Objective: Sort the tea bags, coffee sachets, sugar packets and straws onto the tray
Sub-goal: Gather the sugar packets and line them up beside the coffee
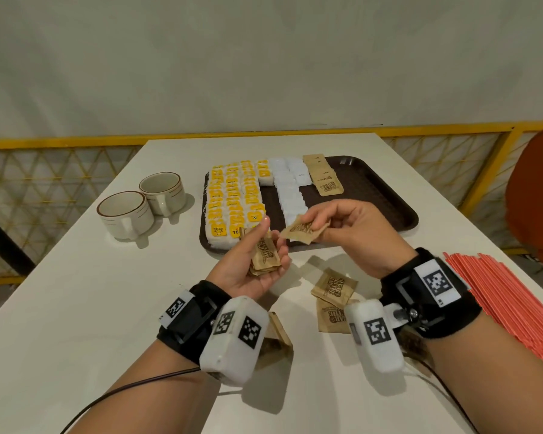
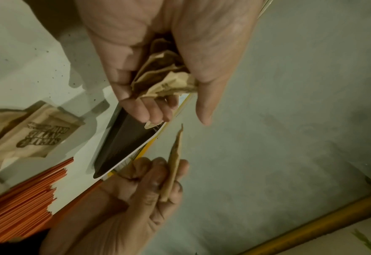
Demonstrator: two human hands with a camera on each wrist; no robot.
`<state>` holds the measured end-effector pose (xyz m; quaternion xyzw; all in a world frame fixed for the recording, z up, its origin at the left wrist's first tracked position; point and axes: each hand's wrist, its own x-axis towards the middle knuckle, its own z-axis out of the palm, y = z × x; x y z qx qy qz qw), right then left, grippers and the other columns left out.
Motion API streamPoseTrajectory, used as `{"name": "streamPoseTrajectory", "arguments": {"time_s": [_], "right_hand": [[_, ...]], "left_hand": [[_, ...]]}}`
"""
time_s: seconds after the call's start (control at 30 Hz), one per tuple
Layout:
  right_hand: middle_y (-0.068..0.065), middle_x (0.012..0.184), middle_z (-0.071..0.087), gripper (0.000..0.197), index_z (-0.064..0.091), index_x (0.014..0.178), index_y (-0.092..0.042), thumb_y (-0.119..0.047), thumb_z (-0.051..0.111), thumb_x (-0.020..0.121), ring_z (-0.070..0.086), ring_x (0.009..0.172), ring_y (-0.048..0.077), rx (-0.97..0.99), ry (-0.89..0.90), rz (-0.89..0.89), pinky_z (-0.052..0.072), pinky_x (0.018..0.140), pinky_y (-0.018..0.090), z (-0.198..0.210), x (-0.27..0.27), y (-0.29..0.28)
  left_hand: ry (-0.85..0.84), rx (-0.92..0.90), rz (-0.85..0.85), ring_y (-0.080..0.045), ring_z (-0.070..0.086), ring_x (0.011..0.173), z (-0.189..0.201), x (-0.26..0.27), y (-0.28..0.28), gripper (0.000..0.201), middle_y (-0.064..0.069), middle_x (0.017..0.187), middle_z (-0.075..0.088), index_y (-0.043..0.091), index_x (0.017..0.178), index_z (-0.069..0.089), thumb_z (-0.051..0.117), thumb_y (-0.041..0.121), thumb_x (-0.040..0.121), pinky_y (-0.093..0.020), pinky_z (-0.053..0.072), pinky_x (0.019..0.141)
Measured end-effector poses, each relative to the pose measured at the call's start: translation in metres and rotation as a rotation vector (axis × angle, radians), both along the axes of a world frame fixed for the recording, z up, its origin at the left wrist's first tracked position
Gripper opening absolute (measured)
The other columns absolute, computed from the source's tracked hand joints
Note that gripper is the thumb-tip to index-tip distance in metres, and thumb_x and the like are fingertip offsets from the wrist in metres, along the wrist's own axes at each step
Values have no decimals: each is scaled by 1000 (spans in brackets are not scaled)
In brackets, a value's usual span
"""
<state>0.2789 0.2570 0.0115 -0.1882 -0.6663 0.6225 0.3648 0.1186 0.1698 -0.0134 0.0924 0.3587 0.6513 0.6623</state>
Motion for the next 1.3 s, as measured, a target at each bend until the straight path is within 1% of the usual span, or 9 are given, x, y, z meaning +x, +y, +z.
{"name": "streamPoseTrajectory", "arguments": {"time_s": [0.2,0.33,0.43,0.67,0.87,1.0,1.1,1.2,1.3], "right_hand": [[4,100,62,27,68,71,-4,22,62,74,65,89,9,171,-238,19,54,80,22,8,-2,-4],[18,103,67,17,61,90,-2,12,52,87,67,90,26,-113,-171,2,58,73,27,10,-5,-4],[24,105,63,28,53,101,-6,-2,69,78,66,91,31,-230,-174,19,59,70,29,12,-5,-4],[18,96,63,19,53,94,-7,11,52,88,68,82,26,-220,-133,26,60,67,34,22,-7,-2],[6,83,70,22,63,98,-10,4,67,80,68,77,18,32,-370,201,57,64,26,33,-14,-2],[4,87,69,18,69,92,-14,-12,78,77,58,72,6,462,-559,48,47,63,14,29,-30,-6],[-7,112,64,38,65,113,-23,-27,77,77,53,92,-9,588,-611,23,39,73,5,36,-31,-5],[-6,131,53,86,39,142,-27,-34,84,68,54,112,6,640,-801,209,46,93,18,37,-34,-14],[-8,121,54,85,40,138,-20,-34,84,67,53,106,10,892,-935,201,43,98,36,27,-43,-21]], "left_hand": [[78,76,17,-22,59,79,4,3,-3,25,-16,87,70,9,96,60,65,6,71,-23,53,55],[91,49,106,-26,63,84,2,-1,0,19,-16,93,69,12,95,60,63,2,79,-23,52,56],[84,62,143,-25,63,86,2,-2,1,21,-15,98,67,11,97,59,63,2,79,-23,52,55],[16,-8,-6,-16,63,64,6,3,-4,36,-10,82,66,8,90,65,66,40,76,-24,55,57],[22,28,-202,-25,69,79,7,7,-7,79,-17,98,69,5,108,66,45,69,67,-31,58,67],[10,65,-209,-26,71,81,8,10,-10,72,-19,96,69,3,100,70,50,63,65,-33,58,71],[-14,38,-133,-21,68,72,5,7,-8,59,-12,85,67,5,96,66,59,56,68,-33,58,68],[-14,25,-122,-20,68,72,4,4,-7,58,-8,84,65,7,96,66,60,58,68,-33,58,67],[10,16,-160,-23,70,82,7,5,-7,60,-11,96,71,10,97,73,58,60,66,-37,57,73]]}}
